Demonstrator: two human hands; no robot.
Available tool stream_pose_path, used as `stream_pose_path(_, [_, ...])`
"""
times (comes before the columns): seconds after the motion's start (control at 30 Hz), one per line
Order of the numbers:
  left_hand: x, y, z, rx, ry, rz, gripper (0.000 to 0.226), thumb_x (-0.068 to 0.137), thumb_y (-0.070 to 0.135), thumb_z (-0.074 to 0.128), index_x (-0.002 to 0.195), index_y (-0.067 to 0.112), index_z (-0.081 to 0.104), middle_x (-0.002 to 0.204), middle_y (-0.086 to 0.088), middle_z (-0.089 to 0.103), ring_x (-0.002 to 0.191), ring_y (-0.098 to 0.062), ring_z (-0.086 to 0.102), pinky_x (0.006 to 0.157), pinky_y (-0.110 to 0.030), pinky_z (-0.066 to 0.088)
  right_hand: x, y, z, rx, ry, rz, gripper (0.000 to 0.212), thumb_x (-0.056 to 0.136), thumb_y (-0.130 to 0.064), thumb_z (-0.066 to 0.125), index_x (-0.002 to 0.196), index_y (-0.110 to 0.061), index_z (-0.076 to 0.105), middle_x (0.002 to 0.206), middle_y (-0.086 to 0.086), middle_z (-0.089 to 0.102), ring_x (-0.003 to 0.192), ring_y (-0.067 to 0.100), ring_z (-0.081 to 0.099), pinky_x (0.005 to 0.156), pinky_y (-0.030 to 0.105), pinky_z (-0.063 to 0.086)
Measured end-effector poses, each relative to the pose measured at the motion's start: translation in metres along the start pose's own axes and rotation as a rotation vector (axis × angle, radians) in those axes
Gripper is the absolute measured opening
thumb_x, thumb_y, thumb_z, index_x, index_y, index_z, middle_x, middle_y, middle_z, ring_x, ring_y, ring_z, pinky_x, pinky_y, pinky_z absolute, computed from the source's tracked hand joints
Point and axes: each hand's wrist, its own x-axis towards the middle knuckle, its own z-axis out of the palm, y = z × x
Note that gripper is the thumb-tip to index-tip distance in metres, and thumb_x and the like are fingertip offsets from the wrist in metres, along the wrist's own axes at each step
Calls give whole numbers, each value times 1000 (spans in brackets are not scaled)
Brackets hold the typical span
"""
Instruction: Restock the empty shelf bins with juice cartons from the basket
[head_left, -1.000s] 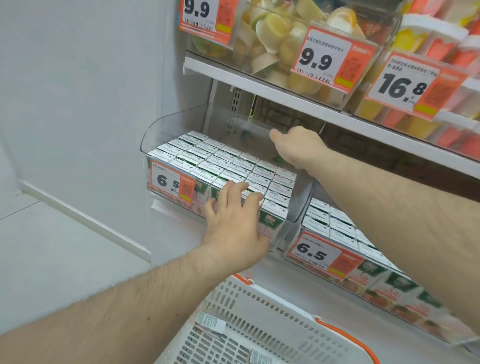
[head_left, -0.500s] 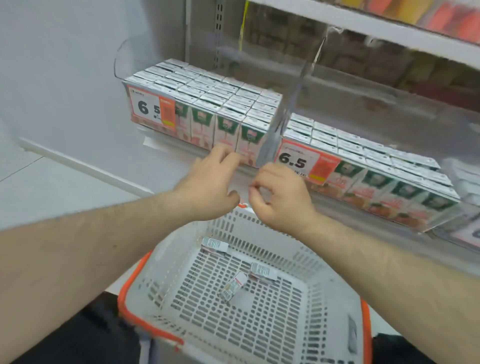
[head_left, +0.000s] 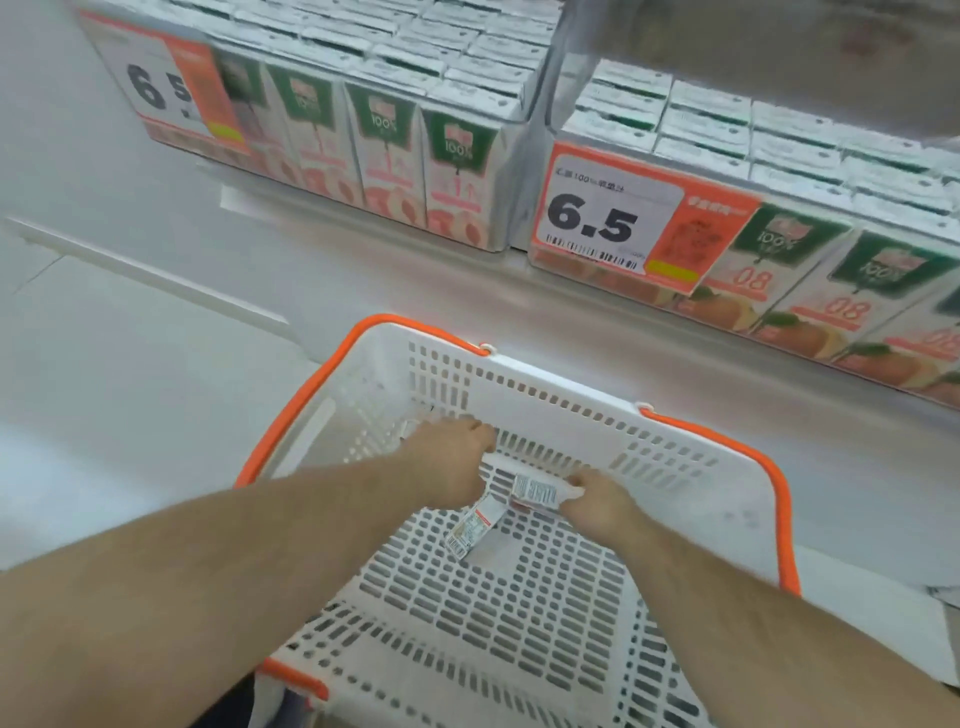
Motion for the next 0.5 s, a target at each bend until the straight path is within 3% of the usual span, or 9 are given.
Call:
stream_pose_path(0.13, [30, 8, 59, -213, -104, -148, 53, 87, 31, 59, 137, 21, 43, 138, -3, 44, 118, -24, 52, 96, -41, 47, 30, 28, 21, 65, 19, -10, 59, 83, -21, 69, 137, -24, 46, 124, 5, 60, 94, 18, 62, 74, 28, 52])
stream_pose_path(0.27, [49, 15, 102, -365, -130, -303, 73, 79, 50, 63, 142, 24, 35, 142, -2, 36, 127, -24, 43, 102, -41, 44, 47, 42, 45, 90, -17, 38, 76, 74, -26, 76, 141, -33, 40, 121, 3, 61, 98, 19, 63, 78, 29, 54])
stream_pose_path(0.37, [57, 14, 121, -427, -158, -369, 72, 79, 49, 66, 140, 25, 36, 140, -2, 37, 123, -23, 45, 99, -41, 48, 54, 45, 57, 90, 64, 20, 56, 77, -26, 76, 124, -38, 49, 115, 4, 58, 94, 21, 62, 84, 39, 56])
stream_pose_path(0.43, [61, 9, 125, -571, -178, -444, 60, 84, 39, 69, 135, 25, 42, 131, -5, 44, 109, -26, 56, 84, -39, 57, 55, 47, 59, 110, 86, 0, 40, 80, -22, 75, 108, -38, 52, 110, 4, 58, 90, 22, 63, 79, 40, 57])
stream_pose_path(0.5, [63, 2, 122, -849, -165, -539, 42, 87, 22, 66, 126, 25, 50, 110, -8, 57, 80, -25, 65, 61, -36, 60, 56, 49, 57, 171, 75, -16, 33, 82, -19, 76, 101, -35, 53, 108, 5, 60, 85, 19, 64, 65, 30, 56])
